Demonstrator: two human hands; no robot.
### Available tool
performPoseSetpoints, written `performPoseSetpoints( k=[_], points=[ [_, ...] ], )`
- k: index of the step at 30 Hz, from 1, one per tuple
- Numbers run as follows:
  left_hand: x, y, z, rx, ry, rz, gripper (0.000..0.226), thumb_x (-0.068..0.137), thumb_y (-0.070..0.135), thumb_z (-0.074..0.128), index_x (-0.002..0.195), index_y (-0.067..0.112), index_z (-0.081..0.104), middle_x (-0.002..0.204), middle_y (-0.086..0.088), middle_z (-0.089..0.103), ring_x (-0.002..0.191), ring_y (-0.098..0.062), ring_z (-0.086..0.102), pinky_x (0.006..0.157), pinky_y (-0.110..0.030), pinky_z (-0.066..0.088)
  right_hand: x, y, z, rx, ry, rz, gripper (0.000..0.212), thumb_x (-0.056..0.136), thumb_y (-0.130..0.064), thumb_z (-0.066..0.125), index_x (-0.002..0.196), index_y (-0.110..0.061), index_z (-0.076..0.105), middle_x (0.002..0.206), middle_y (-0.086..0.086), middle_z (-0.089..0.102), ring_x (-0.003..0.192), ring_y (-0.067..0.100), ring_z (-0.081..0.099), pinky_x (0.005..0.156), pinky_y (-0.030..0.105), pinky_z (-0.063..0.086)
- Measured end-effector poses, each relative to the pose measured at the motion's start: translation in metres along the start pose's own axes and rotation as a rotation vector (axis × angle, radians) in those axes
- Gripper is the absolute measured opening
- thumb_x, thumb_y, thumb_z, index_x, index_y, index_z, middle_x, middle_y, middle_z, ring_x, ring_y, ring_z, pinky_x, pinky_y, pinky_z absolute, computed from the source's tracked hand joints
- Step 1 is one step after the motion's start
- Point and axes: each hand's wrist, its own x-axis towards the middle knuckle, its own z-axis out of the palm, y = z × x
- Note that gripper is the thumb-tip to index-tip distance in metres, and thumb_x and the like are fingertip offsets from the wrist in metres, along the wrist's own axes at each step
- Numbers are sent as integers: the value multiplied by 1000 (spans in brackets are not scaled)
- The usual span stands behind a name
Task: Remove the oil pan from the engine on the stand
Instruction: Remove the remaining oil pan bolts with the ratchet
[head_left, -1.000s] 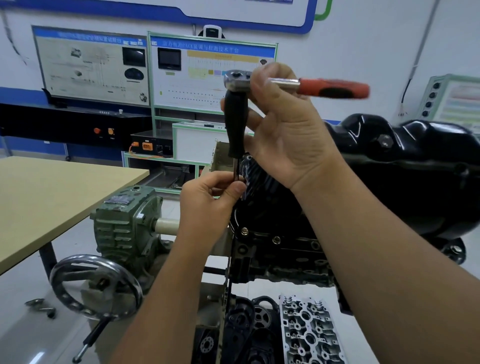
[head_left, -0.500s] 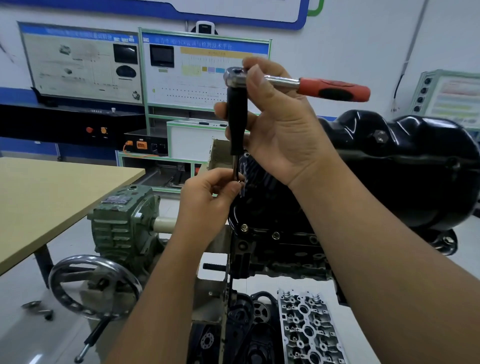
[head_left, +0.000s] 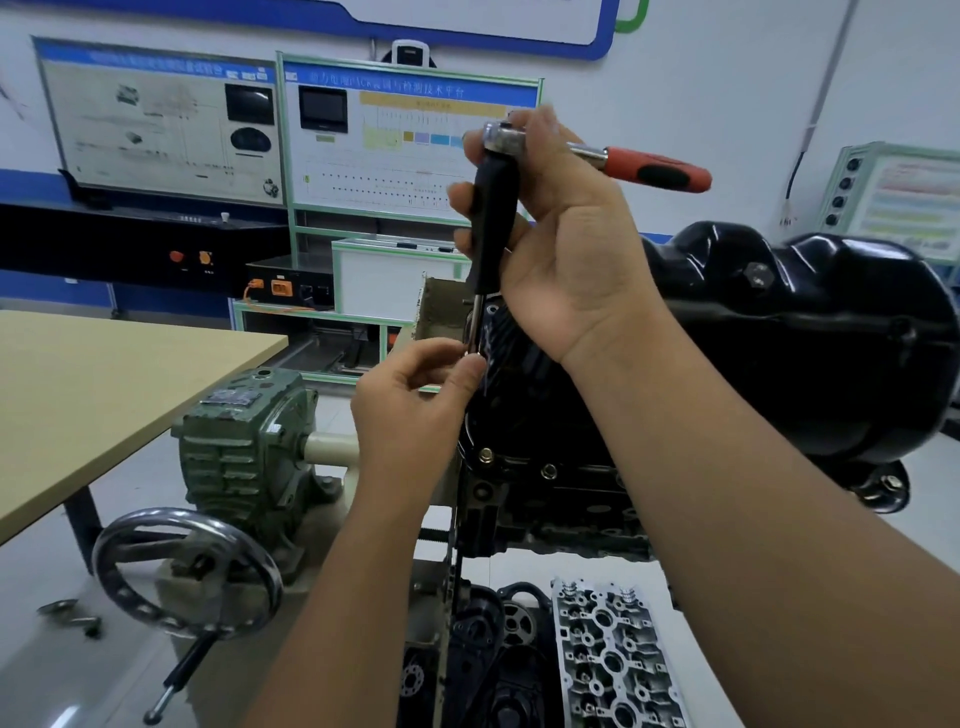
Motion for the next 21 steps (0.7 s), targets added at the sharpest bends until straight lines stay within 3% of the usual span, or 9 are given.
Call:
performPoseSetpoints(
  k=[3,7,12,15,17,21],
  points=[
    [2,-3,-6,-187,13,-257,7,98,22,70,93,22,75,84,3,75,77,-9,71,69,-33,63,1,-1,-1,30,11,59,32,108,-38,49,93,-13,63,92,9,73,68,23,64,66,35,48],
    [5,-8,-13,-137,-204,-492,22,104,18,61,93,9,78,83,-9,78,61,-14,70,50,-25,54,1,1,-1,-24,-21,81,38,108,-43,46,101,-9,61,85,8,71,65,22,59,62,33,45],
    [3,-4,-14,-260,-220,-575,26,101,16,64,85,6,81,90,-18,78,67,-22,73,51,-27,55,-1,2,-2,-60,-3,-34,6,104,-23,61,103,-17,61,99,7,75,79,31,71,74,44,51],
    [2,-3,-12,-249,-226,-569,28,103,22,62,88,8,82,95,-17,79,75,-24,74,57,-31,57,-3,3,-3,-80,-19,-45,5,100,-17,66,99,-19,62,102,7,75,87,33,72,76,43,55],
    [0,-2,-11,-244,-230,-501,21,105,21,60,103,15,79,101,-16,78,82,-24,73,63,-34,59,-3,3,-3,-74,-22,-43,4,100,-17,66,99,-19,63,103,6,74,87,33,72,75,43,54],
    [2,-1,-15,-50,-350,-97,40,106,8,53,123,42,65,86,3,70,76,-15,64,70,-23,53,-1,2,-1,-79,-9,-21,24,107,-31,54,111,-9,63,110,6,73,79,27,68,73,43,49]
  ],
)
